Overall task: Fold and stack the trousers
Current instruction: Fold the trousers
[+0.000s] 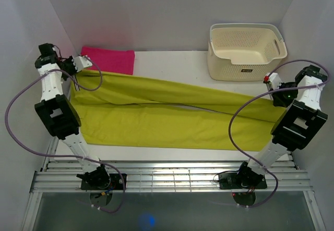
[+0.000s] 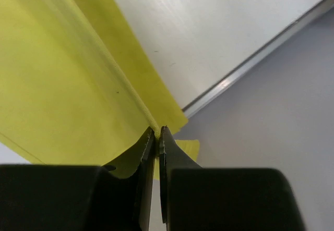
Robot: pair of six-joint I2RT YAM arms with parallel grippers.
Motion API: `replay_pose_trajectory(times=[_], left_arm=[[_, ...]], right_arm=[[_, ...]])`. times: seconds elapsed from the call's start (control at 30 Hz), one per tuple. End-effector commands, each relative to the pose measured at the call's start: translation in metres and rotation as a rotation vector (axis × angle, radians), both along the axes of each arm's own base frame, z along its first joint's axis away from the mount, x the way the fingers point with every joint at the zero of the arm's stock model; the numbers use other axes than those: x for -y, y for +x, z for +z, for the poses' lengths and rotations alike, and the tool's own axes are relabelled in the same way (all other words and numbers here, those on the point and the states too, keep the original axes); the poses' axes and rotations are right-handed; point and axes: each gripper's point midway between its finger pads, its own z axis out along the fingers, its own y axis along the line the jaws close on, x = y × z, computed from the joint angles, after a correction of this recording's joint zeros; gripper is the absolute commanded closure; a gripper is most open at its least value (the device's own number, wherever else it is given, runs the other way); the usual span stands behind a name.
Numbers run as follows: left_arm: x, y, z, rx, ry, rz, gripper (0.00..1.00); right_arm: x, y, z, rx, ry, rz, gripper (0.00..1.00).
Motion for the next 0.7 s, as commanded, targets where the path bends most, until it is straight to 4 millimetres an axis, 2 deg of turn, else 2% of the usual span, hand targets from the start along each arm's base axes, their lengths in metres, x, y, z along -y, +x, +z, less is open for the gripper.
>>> replay_pose_trajectory(times=[0.0, 0.03, 0.07, 0.1, 0.13, 0.17, 0.27, 0.3, 0.33, 0.37, 0.4, 0.43, 0.47, 0.5, 0.53, 0.57, 0.6, 0.63, 0.67], left_arm=[[-0.038, 0.089, 0.104, 0.455, 0.243, 0.112, 1.0], [-0.038, 0.1, 0.113, 0.516, 0.277, 0.136, 1.0], [-0.027, 0.113, 0.12, 0.586, 0.296, 0.13, 1.0], [-0.027, 0.124, 0.131, 0.708, 0.335, 0.139, 1.0], [-0.023, 0.129, 0.135, 0.766, 0.356, 0.137, 1.0], [-0.015, 0.133, 0.135, 0.799, 0.379, 0.119, 1.0], [-0.009, 0.13, 0.115, 0.799, 0.367, 0.107, 1.0], [-0.01, 0.124, 0.115, 0.794, 0.37, 0.115, 1.0], [-0.011, 0.117, 0.098, 0.757, 0.359, 0.119, 1.0], [-0.016, 0.11, 0.091, 0.737, 0.352, 0.127, 1.0], [-0.014, 0.099, 0.1, 0.752, 0.325, 0.12, 1.0], [-0.014, 0.088, 0.079, 0.702, 0.296, 0.117, 1.0], [-0.023, 0.077, 0.073, 0.679, 0.288, 0.128, 1.0], [-0.022, 0.069, 0.068, 0.668, 0.264, 0.123, 1.0], [-0.023, 0.056, 0.074, 0.67, 0.257, 0.12, 1.0], [-0.033, 0.039, 0.057, 0.63, 0.239, 0.14, 1.0], [-0.036, 0.029, 0.052, 0.616, 0.222, 0.149, 1.0], [-0.033, 0.018, 0.06, 0.628, 0.195, 0.133, 1.0], [-0.045, 0.0, 0.047, 0.597, 0.174, 0.158, 1.0]], right_arm=[[0.048, 0.036, 0.039, 0.111, -0.128, -0.111, 0.92], [0.048, 0.041, 0.041, 0.119, -0.121, -0.119, 0.92], [0.047, 0.048, 0.039, 0.118, -0.114, -0.12, 0.92], [0.046, 0.051, 0.04, 0.122, -0.11, -0.124, 0.92], [0.044, 0.055, 0.043, 0.128, -0.104, -0.136, 0.92], [0.04, 0.057, 0.041, 0.122, -0.099, -0.129, 0.92], [0.032, 0.051, 0.036, 0.107, -0.091, -0.109, 0.92], [0.03, 0.048, 0.035, 0.103, -0.093, -0.1, 0.92], [0.031, 0.044, 0.032, 0.092, -0.104, -0.092, 0.92], [0.028, 0.035, 0.027, 0.077, -0.113, -0.071, 0.92], [0.027, 0.03, 0.024, 0.067, -0.122, -0.056, 0.92], [0.028, 0.025, 0.02, 0.058, -0.139, -0.048, 0.92], [0.024, 0.014, 0.013, 0.041, -0.14, -0.035, 0.92], [0.025, 0.01, 0.013, 0.044, -0.155, -0.017, 0.92], [0.023, 0.005, 0.011, 0.04, -0.163, -0.01, 0.92], [0.02, -0.005, 0.009, 0.032, -0.162, -0.007, 0.92], [0.019, -0.011, 0.01, 0.03, -0.166, 0.001, 0.92], [0.017, -0.017, 0.009, 0.023, -0.164, 0.007, 0.92], [0.016, -0.026, 0.014, 0.03, -0.173, 0.008, 0.92]])
